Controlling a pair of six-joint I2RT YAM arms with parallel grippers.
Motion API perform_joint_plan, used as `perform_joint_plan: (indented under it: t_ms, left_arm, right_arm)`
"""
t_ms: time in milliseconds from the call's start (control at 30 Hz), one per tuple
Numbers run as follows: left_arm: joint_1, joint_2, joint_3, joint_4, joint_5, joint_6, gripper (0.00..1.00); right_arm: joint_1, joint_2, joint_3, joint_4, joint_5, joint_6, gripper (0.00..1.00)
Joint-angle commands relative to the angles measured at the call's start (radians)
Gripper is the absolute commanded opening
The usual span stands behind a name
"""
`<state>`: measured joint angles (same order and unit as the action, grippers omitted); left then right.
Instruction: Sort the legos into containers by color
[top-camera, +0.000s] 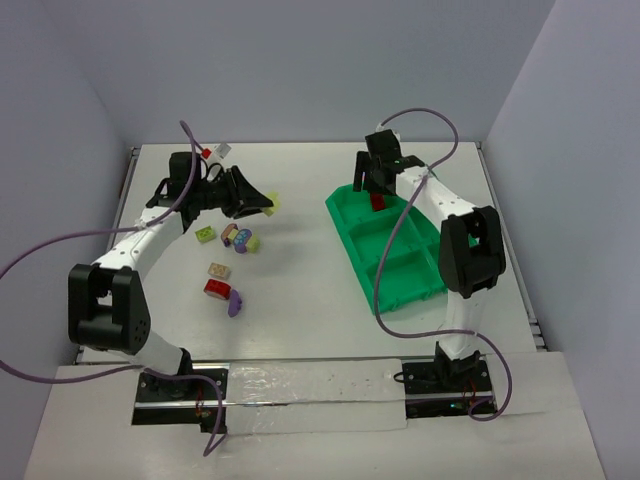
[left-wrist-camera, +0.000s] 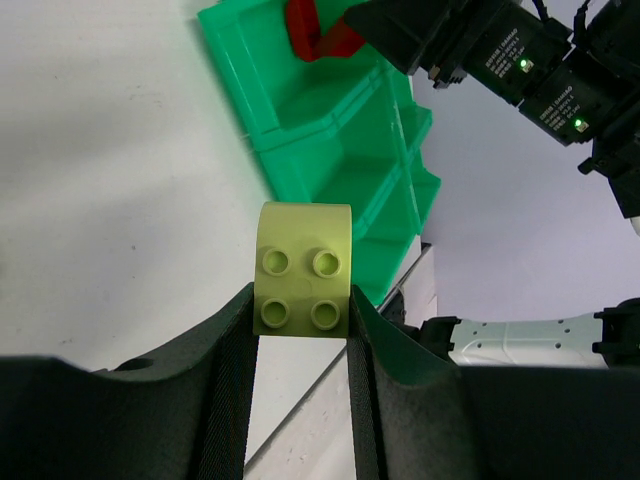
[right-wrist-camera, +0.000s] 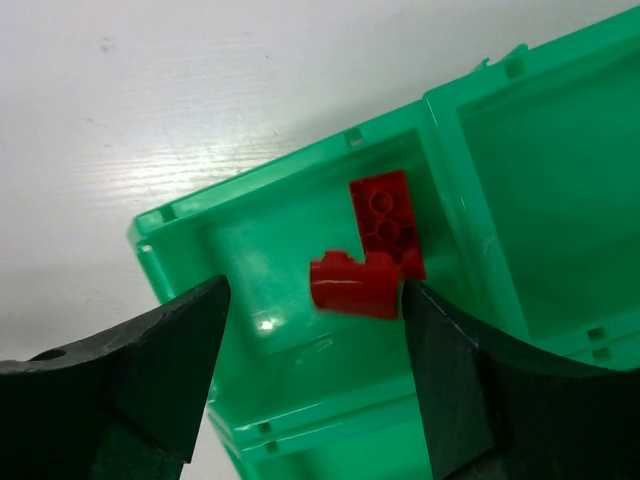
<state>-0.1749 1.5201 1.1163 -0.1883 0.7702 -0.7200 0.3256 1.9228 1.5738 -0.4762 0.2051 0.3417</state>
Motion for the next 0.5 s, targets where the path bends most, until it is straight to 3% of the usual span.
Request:
perform_joint_plan:
  t_ms: [0,267,467]
  left_arm:
    - [-0.013,0.044,0.080,0.027,0.037,0.002,0.00]
    - [-0.083,0.084,0.151,0.030,0.028,-0.016,0.00]
    - [-0.128,0.047,0.137,0.066,0.049,-0.050,0.00]
  right_arm:
    - [-0.014,0.002,0.080,-0.033,-0.005,-0.027,0.83]
    - [-0.013,-0.153,0.053,-0.015,-0.129,-0.010,0.82]
    - [0.007,-0.341,-0.102,0.046,-0.283,0.052,0.78]
